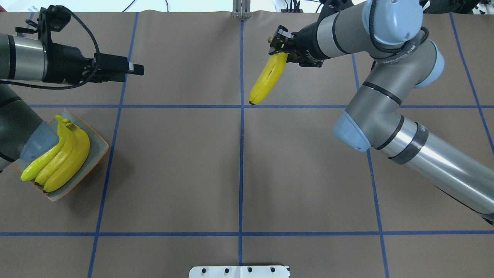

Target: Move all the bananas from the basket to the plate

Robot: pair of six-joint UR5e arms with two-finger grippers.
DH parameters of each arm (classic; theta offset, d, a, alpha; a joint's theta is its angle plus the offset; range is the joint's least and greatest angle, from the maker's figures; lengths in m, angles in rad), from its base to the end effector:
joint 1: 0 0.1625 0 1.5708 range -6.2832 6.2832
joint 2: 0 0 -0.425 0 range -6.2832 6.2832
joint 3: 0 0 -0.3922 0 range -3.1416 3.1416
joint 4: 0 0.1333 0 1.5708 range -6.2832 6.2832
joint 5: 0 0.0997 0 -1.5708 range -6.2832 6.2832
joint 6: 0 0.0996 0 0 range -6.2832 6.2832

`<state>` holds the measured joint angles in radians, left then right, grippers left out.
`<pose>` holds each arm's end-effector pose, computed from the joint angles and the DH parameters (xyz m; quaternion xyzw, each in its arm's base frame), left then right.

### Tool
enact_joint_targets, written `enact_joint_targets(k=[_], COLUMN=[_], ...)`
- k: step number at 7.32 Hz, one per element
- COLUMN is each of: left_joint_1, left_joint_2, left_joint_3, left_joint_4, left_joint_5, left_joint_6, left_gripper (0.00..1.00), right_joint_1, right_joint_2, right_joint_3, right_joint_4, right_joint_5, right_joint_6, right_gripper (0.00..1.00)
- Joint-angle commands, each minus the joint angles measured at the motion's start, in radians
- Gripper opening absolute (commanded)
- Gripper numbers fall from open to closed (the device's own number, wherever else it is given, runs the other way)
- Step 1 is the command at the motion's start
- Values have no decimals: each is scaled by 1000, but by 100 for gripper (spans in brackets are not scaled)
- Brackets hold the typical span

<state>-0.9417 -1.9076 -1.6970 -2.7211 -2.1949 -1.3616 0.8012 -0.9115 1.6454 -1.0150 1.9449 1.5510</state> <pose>0.2734 -0.5033 0.2854 0.1957 0.6921 -0.0289 0.6942 -0.3954 -0.5474 0.1657 0.0994 -0.6008 0.1957 0.7686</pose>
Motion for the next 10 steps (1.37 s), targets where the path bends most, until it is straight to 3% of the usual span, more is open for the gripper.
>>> enact_joint_targets(k=[1,4,8,9,10], left_joint_1=[38,107,164,170,175], left_joint_2=[-56,-77,-77,-77,-77], left_joint_3=[-21,-44,-50,-50,-50], left_joint_4=[-8,-11,-17,-19,-29], left_joint_5=[-2,0,0,-2,0], left_joint_6=[-33,-33,-31,-31,-30], left_gripper=[100,100,99,89,47], right_joint_1=[-43,-134,-155,-155,-154], right_joint_2=[139,241,266,266,266], right_joint_3=[-19,-45,-41,-38,-38], right_joint_4=[-153,-201,-198,-197,-195], right_joint_5=[39,13,-18,-18,-18], right_joint_6=[69,156,159,162,162], right_gripper=[0,0,0,0,0])
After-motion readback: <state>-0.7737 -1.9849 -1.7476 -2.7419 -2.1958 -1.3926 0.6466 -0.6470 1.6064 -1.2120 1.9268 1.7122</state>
